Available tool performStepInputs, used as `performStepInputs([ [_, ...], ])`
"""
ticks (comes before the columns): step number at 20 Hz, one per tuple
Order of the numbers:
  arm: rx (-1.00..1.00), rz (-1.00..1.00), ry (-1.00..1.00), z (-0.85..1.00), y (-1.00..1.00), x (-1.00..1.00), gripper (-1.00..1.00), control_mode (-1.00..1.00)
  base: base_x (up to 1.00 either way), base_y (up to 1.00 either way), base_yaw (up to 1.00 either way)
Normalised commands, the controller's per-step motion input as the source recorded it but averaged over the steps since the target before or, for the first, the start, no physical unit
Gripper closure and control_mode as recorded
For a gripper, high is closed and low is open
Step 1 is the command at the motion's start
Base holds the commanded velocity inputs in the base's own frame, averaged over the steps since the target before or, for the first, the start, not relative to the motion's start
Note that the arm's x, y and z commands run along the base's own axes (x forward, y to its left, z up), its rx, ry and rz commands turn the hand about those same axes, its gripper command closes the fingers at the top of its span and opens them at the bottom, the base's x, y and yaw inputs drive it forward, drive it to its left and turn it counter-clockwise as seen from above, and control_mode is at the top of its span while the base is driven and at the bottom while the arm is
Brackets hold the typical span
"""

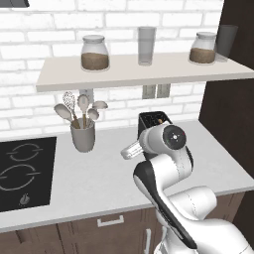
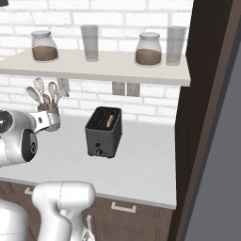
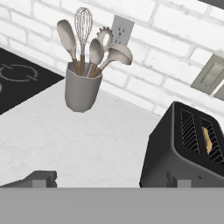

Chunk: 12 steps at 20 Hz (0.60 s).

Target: Start the toaster. Once the lever pops up, take the bread to the plate on the dining counter.

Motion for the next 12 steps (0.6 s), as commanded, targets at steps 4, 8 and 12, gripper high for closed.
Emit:
performStepInputs([
  [4, 0.00, 0.00, 0.00, 0.00, 0.00, 0.00, -1.00, -1.00, 0.00, 0.00, 0.00],
  [8, 0.00, 0.00, 0.00, 0.00, 0.00, 0.00, -1.00, -1.00, 0.00, 0.00, 0.00],
  [12, 0.00, 0.00, 0.00, 0.00, 0.00, 0.00, -1.00, -1.00, 0.00, 0.00, 0.00],
])
